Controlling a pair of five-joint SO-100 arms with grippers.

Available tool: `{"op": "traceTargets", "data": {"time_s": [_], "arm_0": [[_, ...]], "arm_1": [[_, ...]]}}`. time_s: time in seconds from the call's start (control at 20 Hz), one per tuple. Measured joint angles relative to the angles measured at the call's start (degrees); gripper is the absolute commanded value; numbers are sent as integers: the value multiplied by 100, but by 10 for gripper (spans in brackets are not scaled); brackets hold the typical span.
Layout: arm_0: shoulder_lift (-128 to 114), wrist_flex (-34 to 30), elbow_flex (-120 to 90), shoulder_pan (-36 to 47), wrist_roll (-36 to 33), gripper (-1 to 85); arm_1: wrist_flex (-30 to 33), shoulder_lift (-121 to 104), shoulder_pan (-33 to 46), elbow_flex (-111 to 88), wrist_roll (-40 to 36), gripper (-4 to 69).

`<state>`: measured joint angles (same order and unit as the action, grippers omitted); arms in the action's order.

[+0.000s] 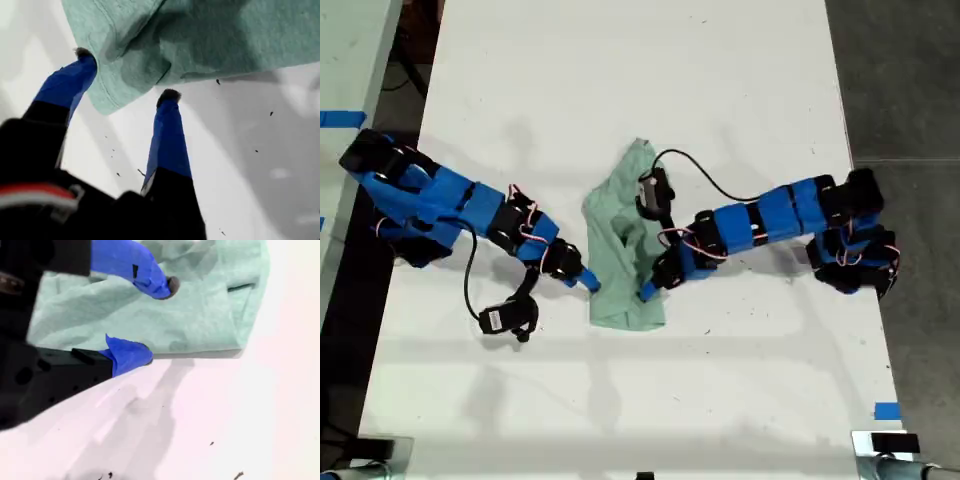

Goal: Fold t shirt

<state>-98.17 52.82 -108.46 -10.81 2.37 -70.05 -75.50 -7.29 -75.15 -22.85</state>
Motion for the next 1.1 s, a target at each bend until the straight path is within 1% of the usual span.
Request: {"op": "traceTargets", "data": {"time_s": [0.1, 0.15, 0.2, 0.25, 0.35, 0.4, 0.45, 0.55, 0.7, 0.8, 0.9, 0.95, 1.0, 1.1], "arm_0": [[580, -264, 334, -123, -97, 180], [932, -334, 571, -123, -167, 170], [1310, -396, 826, -105, -237, 4], [1714, -413, 1125, -105, -325, -3], [2549, -378, 1828, -123, -475, -3], [2769, -229, 2145, -123, -483, -3], [2830, -26, 2382, -114, -483, -3], [2751, 686, 2769, -114, -527, -3], [2399, 2074, 4131, -272, -967, -3], [1644, 2725, 4263, -70, -1239, -3], [791, 3138, 3876, 712, -1661, -3], [413, 3252, 3630, 1248, -1942, -3], [167, 3340, 3507, 1793, -2268, 5], [-44, 3516, 3498, 2821, -2848, 107]], "arm_1": [[0, 334, -132, 211, 79, 267], [0, 519, -220, 334, 132, 245], [18, 686, -299, 413, 202, 106], [105, 826, -360, 466, 220, -21], [378, 958, -448, 483, 272, -21], [527, 958, -492, 483, 272, -21], [501, 958, -519, 571, 237, -21], [158, 976, -519, 1125, -53, -21], [-686, 940, -483, 2619, -870, -22], [-905, 554, -123, 2707, -1310, -22], [-1178, 220, 510, 2707, -1687, -22], [-1318, 62, 853, 2707, -1854, 2], [-1441, -44, 1178, 2707, -1969, 72], [-1687, -211, 1837, 2707, -2180, 157]]}}
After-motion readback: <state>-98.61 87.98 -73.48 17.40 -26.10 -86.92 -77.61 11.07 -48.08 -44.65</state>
